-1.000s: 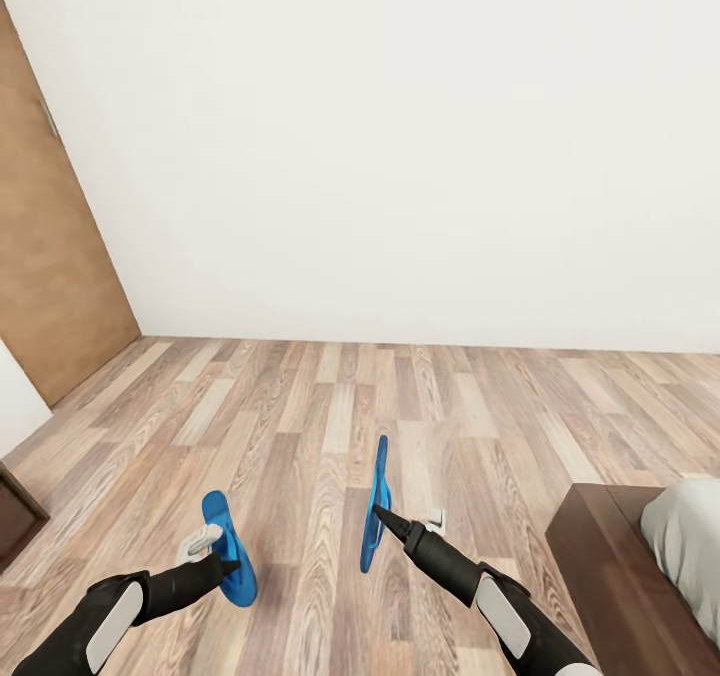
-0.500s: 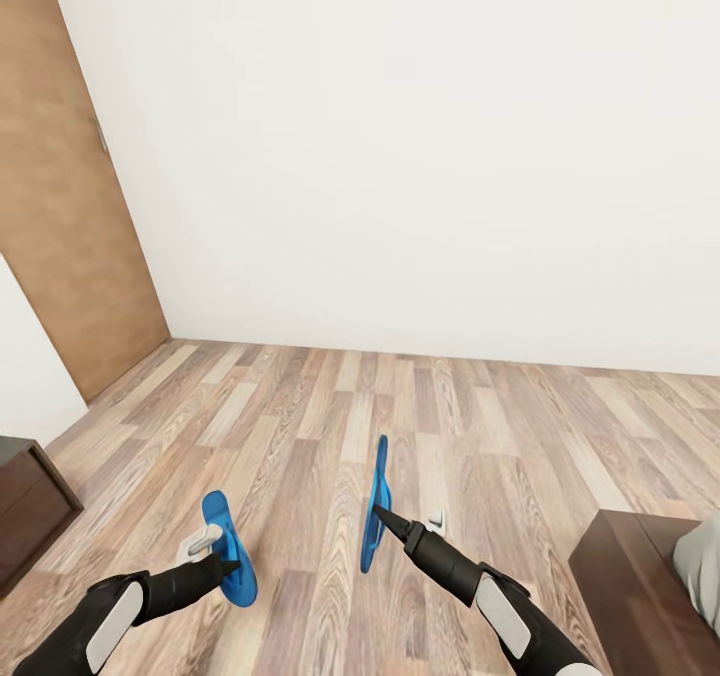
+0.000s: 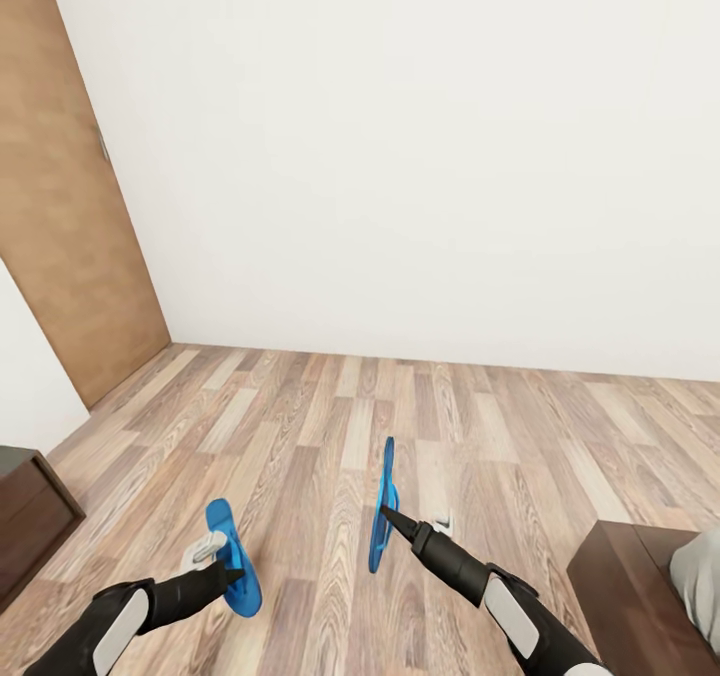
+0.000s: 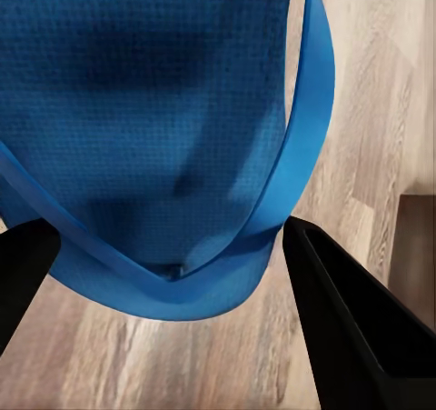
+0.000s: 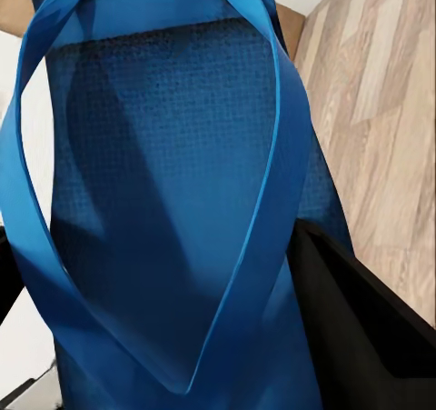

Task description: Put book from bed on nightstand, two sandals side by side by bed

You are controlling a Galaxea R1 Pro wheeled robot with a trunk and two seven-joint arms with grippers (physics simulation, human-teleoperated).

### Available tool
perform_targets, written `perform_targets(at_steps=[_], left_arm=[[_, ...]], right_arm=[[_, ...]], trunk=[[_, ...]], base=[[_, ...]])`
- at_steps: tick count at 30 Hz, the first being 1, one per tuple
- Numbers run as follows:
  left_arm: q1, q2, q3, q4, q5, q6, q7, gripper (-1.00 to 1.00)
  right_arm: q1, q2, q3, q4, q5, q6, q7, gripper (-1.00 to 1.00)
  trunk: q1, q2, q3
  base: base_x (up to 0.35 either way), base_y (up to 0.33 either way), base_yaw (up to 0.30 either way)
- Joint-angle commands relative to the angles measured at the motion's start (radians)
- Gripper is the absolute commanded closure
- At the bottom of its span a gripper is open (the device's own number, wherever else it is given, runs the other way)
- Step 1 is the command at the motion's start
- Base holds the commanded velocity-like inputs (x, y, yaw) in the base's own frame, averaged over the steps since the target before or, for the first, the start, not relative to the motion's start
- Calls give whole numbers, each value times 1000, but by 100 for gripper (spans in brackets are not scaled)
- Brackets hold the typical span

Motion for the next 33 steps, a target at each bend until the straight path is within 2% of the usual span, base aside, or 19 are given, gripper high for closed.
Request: perform_targets(at_steps=[1,5,8,9,11,15,18,24,26,28,29,31,33], left_arm=[[0,0,-3,0,7,4,2,100],[0,-12,-18,3,-13,-15,3,100],[0,-24,-66,30,-61,-74,4,100],[0,-26,-81,44,-81,-104,5,100],[0,-27,-91,58,-107,-129,6,100],[0,-28,-98,106,-168,-185,5,100],[0,-29,-99,132,-178,-229,6,100],[0,-28,-97,165,-182,-272,20,100],[0,-28,-98,175,-183,-330,99,100],[0,-30,-99,210,-186,-416,262,100],[0,-34,-100,219,-186,-444,310,100],[0,-49,-99,230,-186,-492,380,100],[0,-59,-99,240,-186,-518,413,100]], right_arm=[[0,-30,5,2,-11,11,-1,100],[0,-122,5,37,-12,7,-2,100],[0,-188,5,135,-11,-1,-2,100],[0,-198,4,181,-11,-6,-2,100],[0,-205,5,223,-11,-27,-3,100],[0,-210,4,289,-10,-127,-2,100],[0,-210,4,309,-10,-143,-3,100],[0,-210,5,318,-10,-149,-3,100],[0,-209,5,323,-10,-149,-4,100],[0,-209,5,326,-10,-150,-5,100],[0,-209,5,327,-10,-150,-5,100],[0,-209,5,327,-10,-150,-5,100],[0,-209,5,328,-10,-150,-5,100]], trunk=[[-4,7,2],[-19,35,15],[-31,56,24],[-35,63,27],[-42,77,34],[-58,105,46],[-69,126,56],[-92,168,74],[-100,182,81],[-108,196,87],[-111,203,90],[-119,217,96],[-127,231,103]], base=[[0,0,0],[0,0,0],[0,0,0],[0,0,0],[0,0,0],[0,0,0],[0,0,0],[0,0,0],[0,0,0],[0,0,0],[0,0,0],[0,0,0],[0,0,0]])
